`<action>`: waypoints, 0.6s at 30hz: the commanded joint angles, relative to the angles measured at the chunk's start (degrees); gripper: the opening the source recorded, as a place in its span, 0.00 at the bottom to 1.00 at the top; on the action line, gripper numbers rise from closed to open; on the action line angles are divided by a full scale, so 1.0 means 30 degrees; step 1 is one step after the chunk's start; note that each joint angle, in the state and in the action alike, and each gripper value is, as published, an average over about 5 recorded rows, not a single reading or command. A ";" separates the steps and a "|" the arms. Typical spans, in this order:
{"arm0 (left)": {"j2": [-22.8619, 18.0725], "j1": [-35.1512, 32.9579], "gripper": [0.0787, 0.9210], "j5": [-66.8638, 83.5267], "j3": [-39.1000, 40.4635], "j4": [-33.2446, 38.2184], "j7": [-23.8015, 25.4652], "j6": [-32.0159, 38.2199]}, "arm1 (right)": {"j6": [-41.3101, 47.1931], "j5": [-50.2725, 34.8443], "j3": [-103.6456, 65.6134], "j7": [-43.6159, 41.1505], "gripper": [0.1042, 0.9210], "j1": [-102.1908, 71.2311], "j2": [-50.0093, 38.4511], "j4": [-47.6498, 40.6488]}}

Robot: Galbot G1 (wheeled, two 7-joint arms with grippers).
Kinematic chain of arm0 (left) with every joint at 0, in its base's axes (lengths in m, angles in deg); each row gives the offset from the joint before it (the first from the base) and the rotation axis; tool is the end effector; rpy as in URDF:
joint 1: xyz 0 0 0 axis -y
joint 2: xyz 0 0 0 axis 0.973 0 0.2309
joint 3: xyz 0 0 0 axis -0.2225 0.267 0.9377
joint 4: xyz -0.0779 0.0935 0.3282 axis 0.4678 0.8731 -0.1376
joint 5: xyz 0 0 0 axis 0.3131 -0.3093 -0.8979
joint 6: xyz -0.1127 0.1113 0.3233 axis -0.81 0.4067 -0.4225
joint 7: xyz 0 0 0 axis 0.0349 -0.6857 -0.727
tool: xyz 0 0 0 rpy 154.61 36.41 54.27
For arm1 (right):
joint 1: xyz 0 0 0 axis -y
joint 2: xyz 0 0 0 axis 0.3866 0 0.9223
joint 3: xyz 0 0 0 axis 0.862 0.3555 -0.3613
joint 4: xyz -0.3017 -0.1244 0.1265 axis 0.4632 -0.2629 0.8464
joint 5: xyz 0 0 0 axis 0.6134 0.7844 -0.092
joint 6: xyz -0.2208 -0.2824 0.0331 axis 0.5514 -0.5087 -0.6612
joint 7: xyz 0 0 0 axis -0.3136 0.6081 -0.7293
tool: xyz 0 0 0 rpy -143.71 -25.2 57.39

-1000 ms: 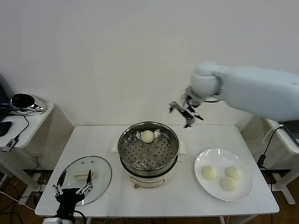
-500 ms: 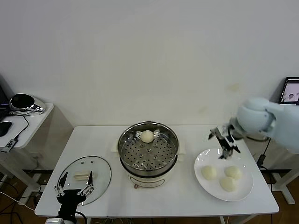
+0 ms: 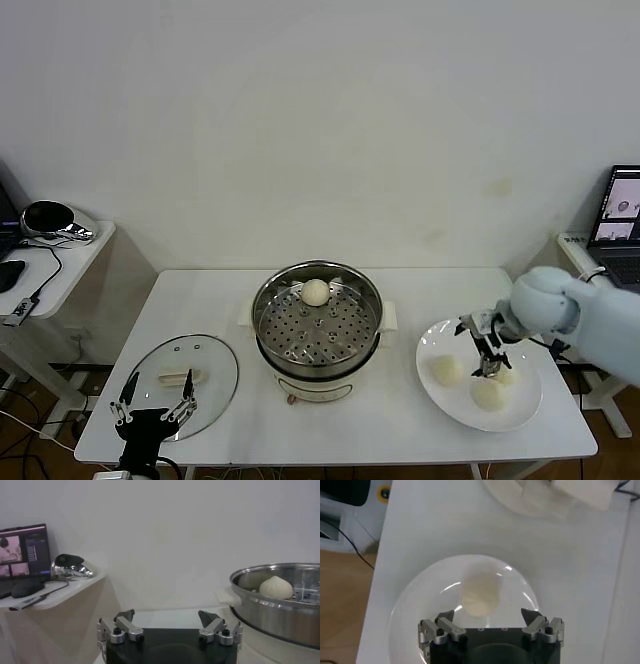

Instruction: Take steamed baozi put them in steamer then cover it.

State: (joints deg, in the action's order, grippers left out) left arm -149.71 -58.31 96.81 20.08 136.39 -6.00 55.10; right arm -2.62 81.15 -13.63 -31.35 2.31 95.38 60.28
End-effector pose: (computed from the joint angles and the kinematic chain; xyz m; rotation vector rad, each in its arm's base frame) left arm 0.1177 0.0531 -0.2697 0.2079 -2.9578 -0.1823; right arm 0.4328 -0.1383 -0.1794 1.2878 -1.3219 1.4829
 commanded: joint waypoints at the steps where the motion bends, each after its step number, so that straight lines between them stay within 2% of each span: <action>1: -0.0021 -0.0002 0.88 -0.0005 0.0007 -0.0017 0.0001 -0.0020 | -0.0184 0.1111 -0.2257 0.0159 0.88 -0.3178 0.0642 -0.1490; 18: -0.0029 -0.0026 0.88 0.0028 -0.0161 -0.0089 0.0008 -0.0011 | -0.0665 0.1703 -0.3713 0.0472 0.88 -0.4787 0.2854 -0.3739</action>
State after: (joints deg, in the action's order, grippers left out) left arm -149.82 -58.36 96.87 19.59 136.15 -5.98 55.09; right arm -4.29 85.34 -22.32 -30.13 -9.05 101.48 51.75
